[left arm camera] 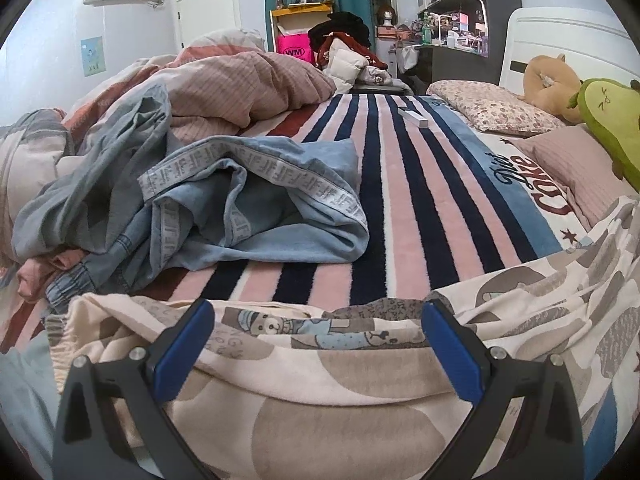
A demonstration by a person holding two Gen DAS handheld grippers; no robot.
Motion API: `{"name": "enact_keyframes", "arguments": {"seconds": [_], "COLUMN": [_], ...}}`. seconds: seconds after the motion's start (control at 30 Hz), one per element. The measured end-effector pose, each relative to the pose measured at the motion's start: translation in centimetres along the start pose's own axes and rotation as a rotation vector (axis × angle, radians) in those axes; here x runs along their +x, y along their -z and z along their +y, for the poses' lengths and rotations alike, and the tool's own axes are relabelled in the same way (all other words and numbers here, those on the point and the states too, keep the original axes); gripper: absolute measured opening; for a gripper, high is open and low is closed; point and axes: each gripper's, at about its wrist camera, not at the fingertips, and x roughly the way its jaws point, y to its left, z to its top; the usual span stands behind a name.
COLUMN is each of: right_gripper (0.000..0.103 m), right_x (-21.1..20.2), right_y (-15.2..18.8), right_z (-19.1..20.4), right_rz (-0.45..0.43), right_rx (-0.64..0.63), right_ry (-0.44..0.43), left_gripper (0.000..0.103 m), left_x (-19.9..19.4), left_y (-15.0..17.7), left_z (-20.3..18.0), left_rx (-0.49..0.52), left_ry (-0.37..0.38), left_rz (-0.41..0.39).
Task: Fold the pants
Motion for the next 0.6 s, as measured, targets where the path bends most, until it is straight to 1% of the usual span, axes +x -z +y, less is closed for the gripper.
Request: {"name": "enact_keyframes", "arguments": {"seconds": [0.07, 0.13, 0.2, 0.23, 0.3, 0.33, 0.37, 0.47, 0.5, 0.53, 0.6], "right_gripper": [0.065, 0.064, 0.063, 0.062, 0.056, 0.048, 0.044, 0.044, 0.045, 0.046, 0.052], "right_x": [-1.7, -3.1, -3.7, -3.9, -4.0, -3.9, -3.6, -2.6, -1.9, -1.4, -0.9], "right_y": [0.9, 2.4, 3.9, 4.7, 6.2, 6.9, 7.5, 8.8, 8.8, 8.7, 8.4], "right_z": [-0.1, 0.1, 0.5, 0.5, 0.2, -0.1, -0.2, -0.3, -0.4, -0.6, -0.9], "right_rz": [0.005, 0.048, 0.087, 0.105, 0.137, 0.159, 0.175, 0.201, 0.209, 0.207, 0.199], "right_rx": [0.044, 0.067, 0.077, 0.093, 0.135, 0.163, 0.178, 0.208, 0.225, 0.239, 0.267], "right_ry": [-0.096, -0.192, -0.235, -0.247, -0.269, -0.279, -0.281, -0.289, -0.308, -0.307, -0.292], "left_gripper": [0.102, 0.102, 0.102, 0.102, 0.102, 0.102, 0.102, 0.102, 0.102, 0.102, 0.102], "left_x": [-0.2, -0.5, -0.7, -0.8, -0.9, -0.9, -0.9, -1.0, -1.0, -1.0, -0.7], "left_y": [0.0, -0.1, 0.0, 0.0, 0.1, 0.1, 0.2, 0.3, 0.3, 0.3, 0.4], "left_z": [0.2, 0.3, 0.2, 0.1, 0.1, 0.1, 0.2, 0.4, 0.4, 0.5, 0.7], "left_rx": [-0.012, -0.021, -0.016, -0.012, -0.008, -0.011, -0.014, -0.023, -0.025, -0.026, -0.028], "left_ry": [0.008, 0.024, 0.036, 0.038, 0.039, 0.039, 0.042, 0.051, 0.054, 0.052, 0.036], "left_rz": [-0.004, -0.010, -0.012, -0.013, -0.013, -0.012, -0.010, -0.008, -0.009, -0.010, -0.009]}}
